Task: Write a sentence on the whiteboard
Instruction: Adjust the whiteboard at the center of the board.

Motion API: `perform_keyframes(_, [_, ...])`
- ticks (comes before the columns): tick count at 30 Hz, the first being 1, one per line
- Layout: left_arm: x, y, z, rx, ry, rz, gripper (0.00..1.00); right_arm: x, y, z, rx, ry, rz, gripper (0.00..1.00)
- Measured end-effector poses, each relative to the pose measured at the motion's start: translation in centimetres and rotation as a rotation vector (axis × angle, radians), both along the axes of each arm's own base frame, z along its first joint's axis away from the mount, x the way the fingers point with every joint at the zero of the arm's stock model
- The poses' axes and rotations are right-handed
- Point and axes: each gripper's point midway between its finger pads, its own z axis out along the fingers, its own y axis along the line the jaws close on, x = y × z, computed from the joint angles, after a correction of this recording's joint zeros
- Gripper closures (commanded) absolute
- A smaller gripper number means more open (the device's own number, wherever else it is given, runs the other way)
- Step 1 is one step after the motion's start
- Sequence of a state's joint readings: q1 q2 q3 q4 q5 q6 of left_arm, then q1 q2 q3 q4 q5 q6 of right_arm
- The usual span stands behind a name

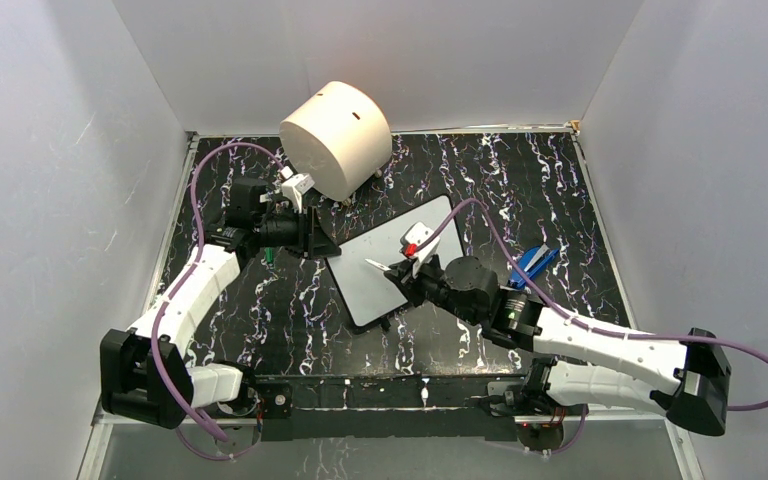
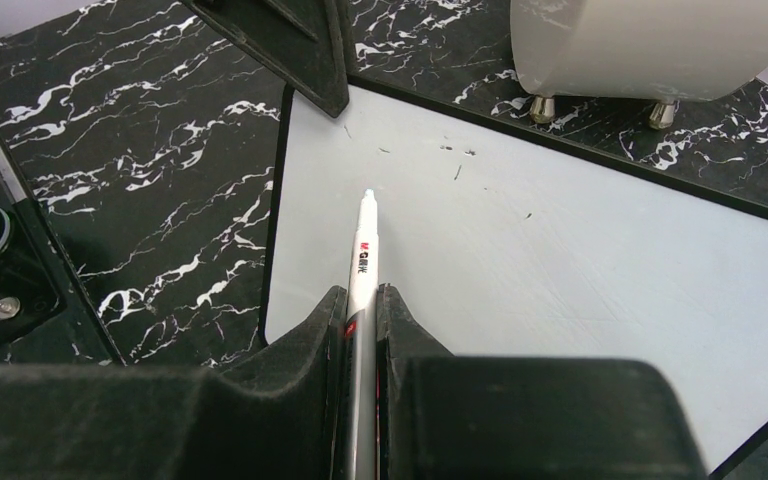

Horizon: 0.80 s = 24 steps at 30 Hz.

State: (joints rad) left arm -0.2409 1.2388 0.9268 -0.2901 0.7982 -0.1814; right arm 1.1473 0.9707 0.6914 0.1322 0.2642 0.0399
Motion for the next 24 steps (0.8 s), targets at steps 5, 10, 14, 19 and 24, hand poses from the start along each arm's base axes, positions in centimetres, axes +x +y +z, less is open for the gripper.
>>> perform_keyframes(5, [-0.4, -0.1, 0.1, -0.003, -0.006, -0.031, 0.7, -0.3, 0.6, 0.2, -0.02, -0.02, 0.0, 1.0])
perform_keyframes(10, [-0.2, -0.3, 0.7, -0.007, -0.022, -0.059, 0.72, -0.4, 1.0, 0.2, -0.03, -0.026, -0.009, 1.0])
perform_keyframes(14, [0.0, -0.4, 0.5, -0.004, -0.014, -0.077, 0.72, -0.2, 1.2, 0.0, -0.05, -0.038, -0.01, 1.0])
perform_keyframes(19, [-0.3, -0.4, -0.2, 0.005, 0.01, -0.094, 0.75, -0.4, 1.4, -0.1, -0.065, -0.053, -0.007, 1.0])
perform_keyframes(24, [-0.5, -0.5, -0.1, 0.002, 0.004, -0.111, 0.77, -0.4, 2.0, 0.2, -0.074, -0.068, -0.002, 1.0])
